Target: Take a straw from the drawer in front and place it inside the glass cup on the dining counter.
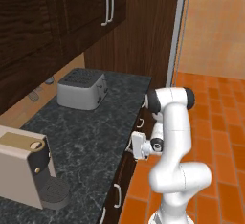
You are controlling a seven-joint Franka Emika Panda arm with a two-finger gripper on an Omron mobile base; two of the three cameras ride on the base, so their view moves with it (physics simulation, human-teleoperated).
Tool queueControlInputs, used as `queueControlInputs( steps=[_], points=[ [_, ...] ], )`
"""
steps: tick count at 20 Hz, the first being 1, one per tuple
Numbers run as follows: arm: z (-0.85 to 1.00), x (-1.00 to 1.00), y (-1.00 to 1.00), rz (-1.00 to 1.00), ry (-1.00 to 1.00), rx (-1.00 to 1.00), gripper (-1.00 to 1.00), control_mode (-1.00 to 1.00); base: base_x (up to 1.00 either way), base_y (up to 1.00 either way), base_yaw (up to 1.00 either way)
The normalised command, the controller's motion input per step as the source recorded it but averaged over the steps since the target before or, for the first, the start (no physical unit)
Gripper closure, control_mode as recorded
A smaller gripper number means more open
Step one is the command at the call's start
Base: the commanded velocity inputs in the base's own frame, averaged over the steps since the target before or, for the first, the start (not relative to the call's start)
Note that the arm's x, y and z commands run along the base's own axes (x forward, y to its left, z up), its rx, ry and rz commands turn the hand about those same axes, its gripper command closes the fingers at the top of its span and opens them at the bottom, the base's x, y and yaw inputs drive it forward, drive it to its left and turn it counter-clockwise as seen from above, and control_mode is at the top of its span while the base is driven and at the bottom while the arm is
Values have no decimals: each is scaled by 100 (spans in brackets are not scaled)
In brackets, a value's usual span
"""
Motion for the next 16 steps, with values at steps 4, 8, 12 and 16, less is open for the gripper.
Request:
queueControlInputs(
  steps=[4,8,12,16],
  points=[
    [-3,0,21,0,0,1,100,-100,0,0,0],
    [0,-32,-55,0,0,4,100,-100,0,0,0],
    [0,-37,-71,0,0,7,100,-100,0,0,0],
    [0,-48,-97,0,0,9,100,-100,0,0,0]
  ],
)
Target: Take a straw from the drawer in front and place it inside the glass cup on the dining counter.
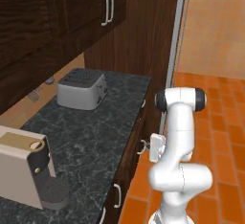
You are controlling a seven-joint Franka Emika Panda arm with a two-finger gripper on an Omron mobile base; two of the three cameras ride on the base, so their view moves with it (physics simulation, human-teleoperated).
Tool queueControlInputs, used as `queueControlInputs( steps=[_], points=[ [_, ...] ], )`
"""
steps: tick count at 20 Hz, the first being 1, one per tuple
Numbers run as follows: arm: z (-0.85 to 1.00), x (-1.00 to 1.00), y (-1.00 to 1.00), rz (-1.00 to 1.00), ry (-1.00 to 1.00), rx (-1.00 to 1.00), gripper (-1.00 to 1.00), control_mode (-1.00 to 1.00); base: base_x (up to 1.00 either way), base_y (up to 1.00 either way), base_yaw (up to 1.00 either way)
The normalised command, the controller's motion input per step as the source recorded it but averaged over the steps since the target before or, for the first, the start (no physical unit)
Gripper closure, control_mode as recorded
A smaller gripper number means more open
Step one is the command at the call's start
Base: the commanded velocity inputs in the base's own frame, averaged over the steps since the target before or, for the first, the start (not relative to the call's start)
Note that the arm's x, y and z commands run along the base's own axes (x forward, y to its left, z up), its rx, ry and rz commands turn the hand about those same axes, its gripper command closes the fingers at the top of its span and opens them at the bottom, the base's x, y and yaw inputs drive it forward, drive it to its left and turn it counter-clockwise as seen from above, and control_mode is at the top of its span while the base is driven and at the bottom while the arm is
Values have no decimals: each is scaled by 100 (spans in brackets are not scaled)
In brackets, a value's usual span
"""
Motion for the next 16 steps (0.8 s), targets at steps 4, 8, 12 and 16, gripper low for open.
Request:
queueControlInputs(
  steps=[4,8,12,16],
  points=[
    [0,-56,-100,0,2,9,100,-100,0,0,0],
    [0,-46,-100,0,4,6,100,-100,0,0,0],
    [0,-17,-96,0,9,0,-100,-100,0,0,0],
    [16,-14,-56,-5,4,-1,-100,-100,0,0,0]
  ],
)
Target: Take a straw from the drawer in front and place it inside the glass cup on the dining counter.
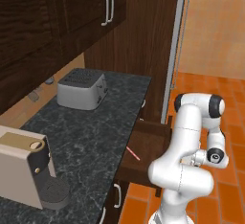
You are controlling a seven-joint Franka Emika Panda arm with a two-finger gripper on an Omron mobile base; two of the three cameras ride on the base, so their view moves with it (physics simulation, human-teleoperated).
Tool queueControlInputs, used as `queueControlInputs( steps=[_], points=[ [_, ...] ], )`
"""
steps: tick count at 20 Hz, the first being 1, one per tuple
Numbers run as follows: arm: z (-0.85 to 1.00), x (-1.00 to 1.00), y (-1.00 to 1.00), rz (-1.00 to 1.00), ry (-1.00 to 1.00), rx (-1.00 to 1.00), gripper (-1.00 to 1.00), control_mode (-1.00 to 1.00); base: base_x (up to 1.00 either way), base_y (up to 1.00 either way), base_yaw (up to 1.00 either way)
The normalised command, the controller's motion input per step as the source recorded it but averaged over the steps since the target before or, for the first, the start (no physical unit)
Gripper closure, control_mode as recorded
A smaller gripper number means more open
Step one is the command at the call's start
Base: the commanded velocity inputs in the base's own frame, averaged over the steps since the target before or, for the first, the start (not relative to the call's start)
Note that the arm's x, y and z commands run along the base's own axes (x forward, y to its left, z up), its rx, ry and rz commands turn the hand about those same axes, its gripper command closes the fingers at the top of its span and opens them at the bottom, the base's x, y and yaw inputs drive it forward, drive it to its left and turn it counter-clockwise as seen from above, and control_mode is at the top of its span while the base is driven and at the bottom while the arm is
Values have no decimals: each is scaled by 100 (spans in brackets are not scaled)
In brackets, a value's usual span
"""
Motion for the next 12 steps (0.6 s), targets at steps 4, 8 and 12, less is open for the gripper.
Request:
queueControlInputs(
  steps=[4,8,12],
  points=[
    [94,-50,-19,-6,-8,-10,-100,-100,0,0,0],
    [100,-26,1,-1,-10,-20,-100,-100,0,0,0],
    [100,0,18,0,-2,-40,-100,-100,0,0,0]
  ],
)
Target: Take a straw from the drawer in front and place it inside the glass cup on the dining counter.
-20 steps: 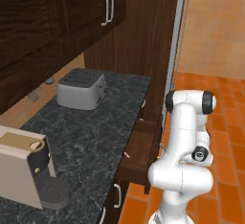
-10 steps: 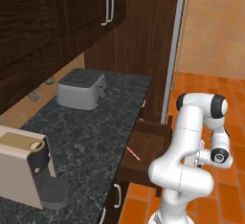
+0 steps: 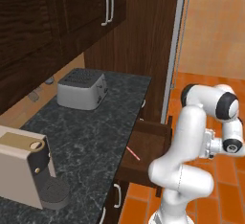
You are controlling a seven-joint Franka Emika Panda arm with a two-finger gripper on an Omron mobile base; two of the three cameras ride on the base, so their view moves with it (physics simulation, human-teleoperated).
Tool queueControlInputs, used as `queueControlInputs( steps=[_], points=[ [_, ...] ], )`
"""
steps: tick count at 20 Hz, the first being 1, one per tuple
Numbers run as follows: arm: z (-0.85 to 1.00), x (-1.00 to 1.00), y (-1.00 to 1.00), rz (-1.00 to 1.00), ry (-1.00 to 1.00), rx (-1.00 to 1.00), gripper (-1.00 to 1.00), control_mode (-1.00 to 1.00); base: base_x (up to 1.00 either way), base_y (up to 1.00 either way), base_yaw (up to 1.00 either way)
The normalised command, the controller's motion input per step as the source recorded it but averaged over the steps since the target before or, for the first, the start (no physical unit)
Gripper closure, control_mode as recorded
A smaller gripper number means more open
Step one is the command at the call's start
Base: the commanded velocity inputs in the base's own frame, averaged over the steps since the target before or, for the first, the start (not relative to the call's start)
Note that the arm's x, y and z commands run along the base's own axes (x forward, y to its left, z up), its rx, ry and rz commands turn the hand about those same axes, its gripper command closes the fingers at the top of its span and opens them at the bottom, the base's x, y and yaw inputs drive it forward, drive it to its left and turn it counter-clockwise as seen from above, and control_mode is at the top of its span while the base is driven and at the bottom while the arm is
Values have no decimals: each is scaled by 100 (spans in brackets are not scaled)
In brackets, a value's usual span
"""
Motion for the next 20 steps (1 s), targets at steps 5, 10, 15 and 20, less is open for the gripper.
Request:
queueControlInputs(
  steps=[5,10,15,20],
  points=[
    [100,0,38,0,1,-50,-100,-100,0,0,0],
    [95,0,67,1,14,-29,-100,-100,0,0,0],
    [39,18,60,0,27,-15,-100,-100,0,0,0],
    [-10,40,46,0,32,-3,-100,-100,0,0,0]
  ],
)
